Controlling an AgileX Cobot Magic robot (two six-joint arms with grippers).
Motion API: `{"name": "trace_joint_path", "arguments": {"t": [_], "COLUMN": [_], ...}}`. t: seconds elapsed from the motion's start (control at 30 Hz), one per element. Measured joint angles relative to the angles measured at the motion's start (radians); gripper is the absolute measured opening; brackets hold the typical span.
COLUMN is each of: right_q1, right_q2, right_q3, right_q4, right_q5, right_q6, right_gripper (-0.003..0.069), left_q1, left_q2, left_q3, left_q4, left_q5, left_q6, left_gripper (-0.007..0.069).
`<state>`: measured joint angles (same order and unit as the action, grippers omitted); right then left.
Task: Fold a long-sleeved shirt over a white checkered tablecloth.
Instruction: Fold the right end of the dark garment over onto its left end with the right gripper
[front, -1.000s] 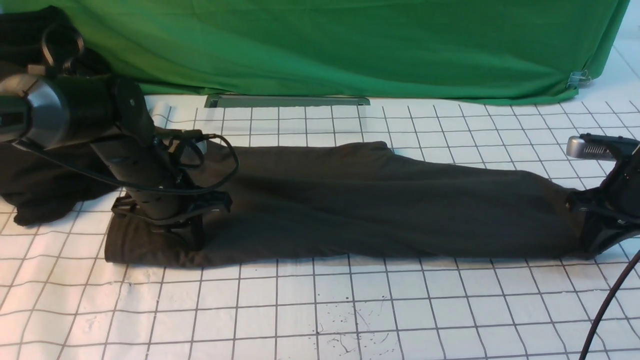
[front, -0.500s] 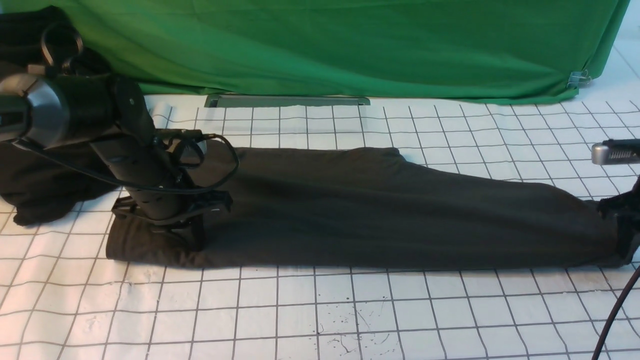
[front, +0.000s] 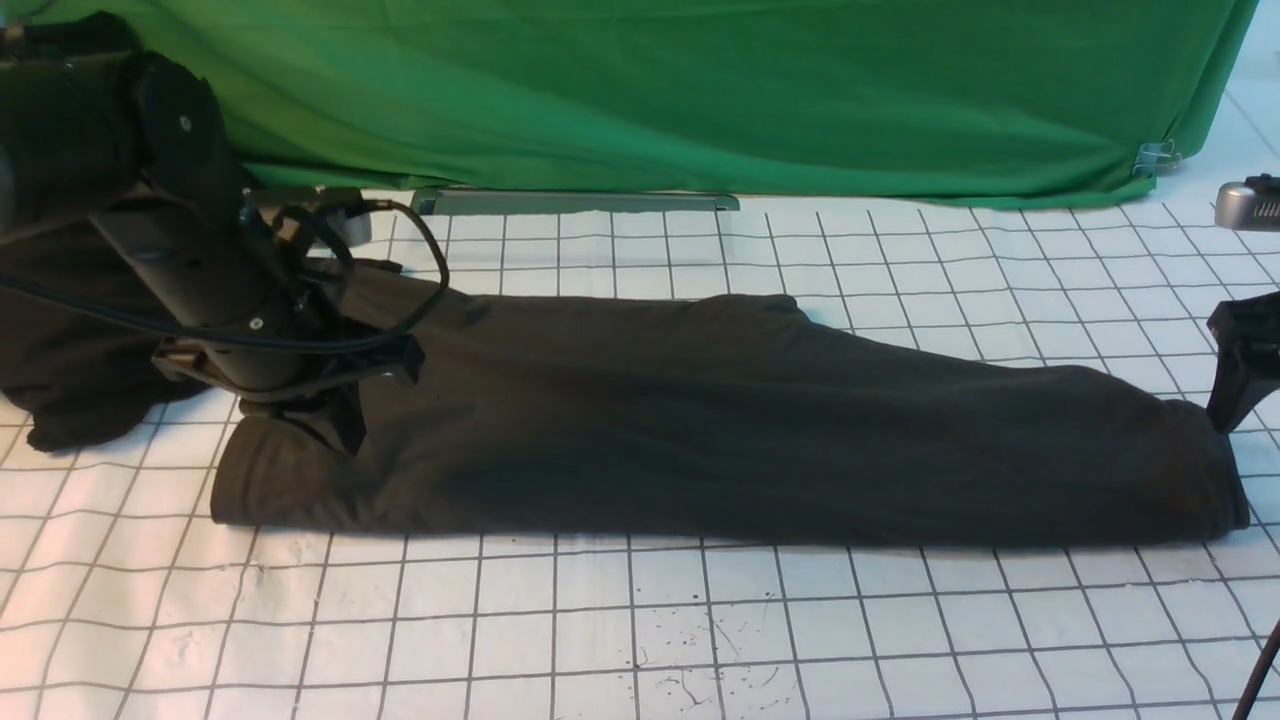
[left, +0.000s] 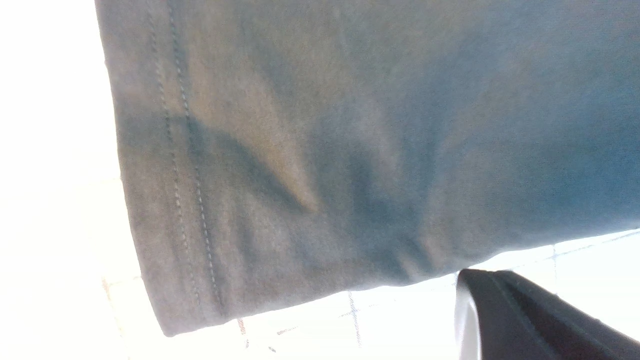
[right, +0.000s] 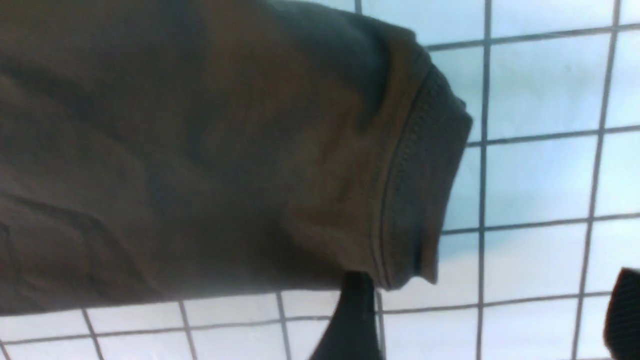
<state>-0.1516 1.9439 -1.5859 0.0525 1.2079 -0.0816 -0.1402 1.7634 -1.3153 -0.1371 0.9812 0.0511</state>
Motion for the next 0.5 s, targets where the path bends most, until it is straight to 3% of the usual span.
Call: {"name": "trace_joint_path", "arguments": {"t": [0.37,0.47,0.5], "right_q1": [0.002,0.012,0.014], "right_q2": [0.153,0.202,0.203], "right_q3": [-0.001,-0.003,-0.004], "right_q4": [0.037,0.027,0.026], "right_q5": [-0.074,-0.078,-0.078], "right_q6": [-0.015,-0.023,-0.035], "right_gripper": [0.0596,0.0543,0.0492], "left_q1": [0.000,0.000,0.000], "left_q2": [-0.013,-0.013,-0.013], "left_q3": [0.000,0.000,0.000], "left_q4": [-0.021,-0.021,-0.021], "left_q5": [0.043,0.045,0.046], "left_q6": [0.000,0.000,-0.002], "left_gripper": [-0.0004,-0.0004,-0.0004]}}
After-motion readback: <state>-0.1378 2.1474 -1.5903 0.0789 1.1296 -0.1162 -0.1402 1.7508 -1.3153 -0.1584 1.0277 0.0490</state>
